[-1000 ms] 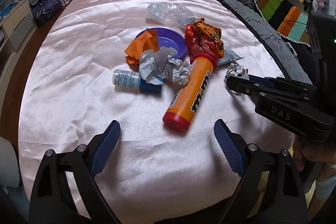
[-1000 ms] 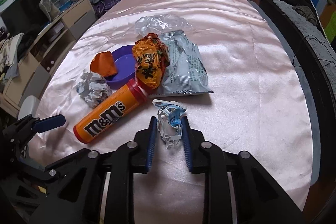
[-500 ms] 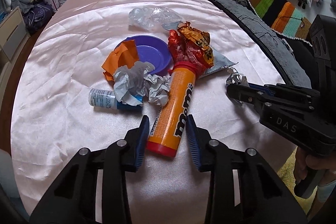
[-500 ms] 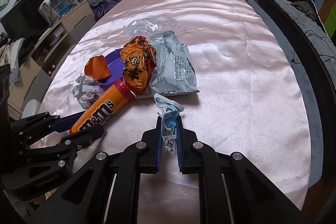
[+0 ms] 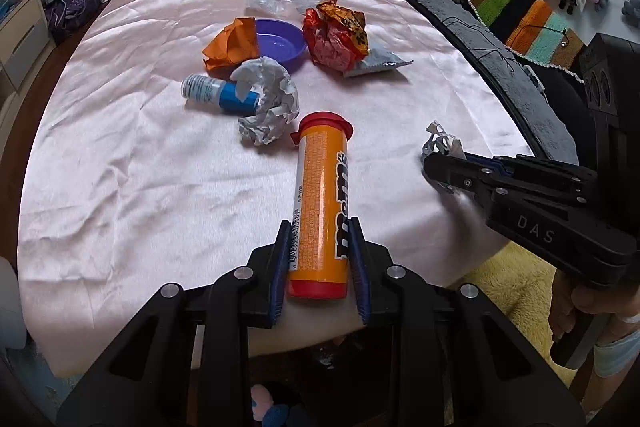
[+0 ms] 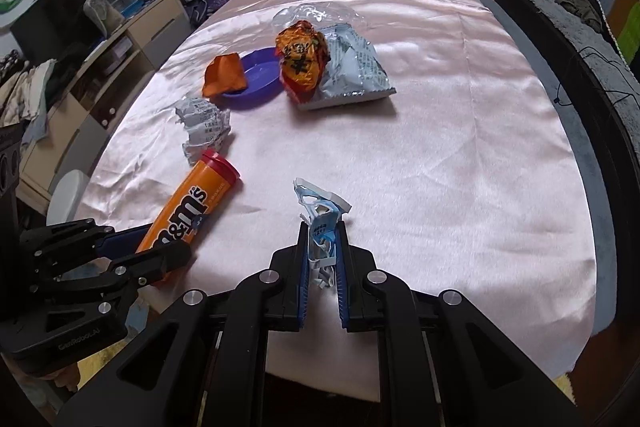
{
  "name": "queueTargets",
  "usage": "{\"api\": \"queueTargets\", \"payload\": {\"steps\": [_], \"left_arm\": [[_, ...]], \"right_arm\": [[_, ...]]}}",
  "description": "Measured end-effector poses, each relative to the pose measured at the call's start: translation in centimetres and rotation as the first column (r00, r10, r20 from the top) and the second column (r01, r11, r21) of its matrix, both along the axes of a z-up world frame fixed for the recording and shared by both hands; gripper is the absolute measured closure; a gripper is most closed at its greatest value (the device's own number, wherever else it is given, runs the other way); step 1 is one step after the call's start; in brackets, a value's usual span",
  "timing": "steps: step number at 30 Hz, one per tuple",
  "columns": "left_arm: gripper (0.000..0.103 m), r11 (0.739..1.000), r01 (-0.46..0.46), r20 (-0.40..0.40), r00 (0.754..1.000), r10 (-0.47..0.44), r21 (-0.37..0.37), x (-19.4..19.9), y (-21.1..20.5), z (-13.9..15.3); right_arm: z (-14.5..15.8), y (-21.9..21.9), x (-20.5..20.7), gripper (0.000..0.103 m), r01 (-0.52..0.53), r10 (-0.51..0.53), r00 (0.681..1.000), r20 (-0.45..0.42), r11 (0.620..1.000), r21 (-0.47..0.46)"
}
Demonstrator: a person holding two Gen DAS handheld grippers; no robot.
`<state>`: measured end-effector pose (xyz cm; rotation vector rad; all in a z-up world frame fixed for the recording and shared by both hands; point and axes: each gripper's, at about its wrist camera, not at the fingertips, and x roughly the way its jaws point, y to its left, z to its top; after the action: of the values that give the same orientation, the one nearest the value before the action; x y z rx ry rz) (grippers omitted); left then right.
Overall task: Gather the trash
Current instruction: 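Grasp the blue-white crumpled wrapper with the right tool while the left tool grasps the orange M&M's tube, then carry the wrapper in the right tool while the left tool carries the M&M's tube to the bin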
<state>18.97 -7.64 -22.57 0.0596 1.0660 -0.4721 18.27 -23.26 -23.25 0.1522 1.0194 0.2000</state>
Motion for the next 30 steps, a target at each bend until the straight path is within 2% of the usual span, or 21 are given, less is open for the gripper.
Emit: {"api": "queueTargets", "payload": {"steps": [9,16,23,30], "left_arm": [[0.077,1.000,0.014,0.017,1.000,-0.014,-0.007,-5.0,0.5,1.1],[0.077,1.000,-0.003,0.012,1.000,0.003,-0.001,-8.4,0.7,0.8],[0.077,1.000,-0.013,-0.026,1.000,0.013,0.009,-10.8,0.9,-1.0],[0.077,1.000,-0.006,-0.095,0.995,0.009,0.027,-12.8,0.8,-4.1]], "right_arm": [[1.2,0.4,-4.0,0.090,0.003,-0.004,1.000,0.020,1.000,0.013],[1.3,0.2,-7.2,0.090,0.015,-0.015,1.000,0.015,0.999,0.036],[-0.7,0.2,-10.2,0.090,0.009,-0.006,0.999,-0.042,0.999,0.052],[-2.6,0.6,-12.1,0.090,0.003,-0.001,0.996,-0.089,1.000,0.017]]}}
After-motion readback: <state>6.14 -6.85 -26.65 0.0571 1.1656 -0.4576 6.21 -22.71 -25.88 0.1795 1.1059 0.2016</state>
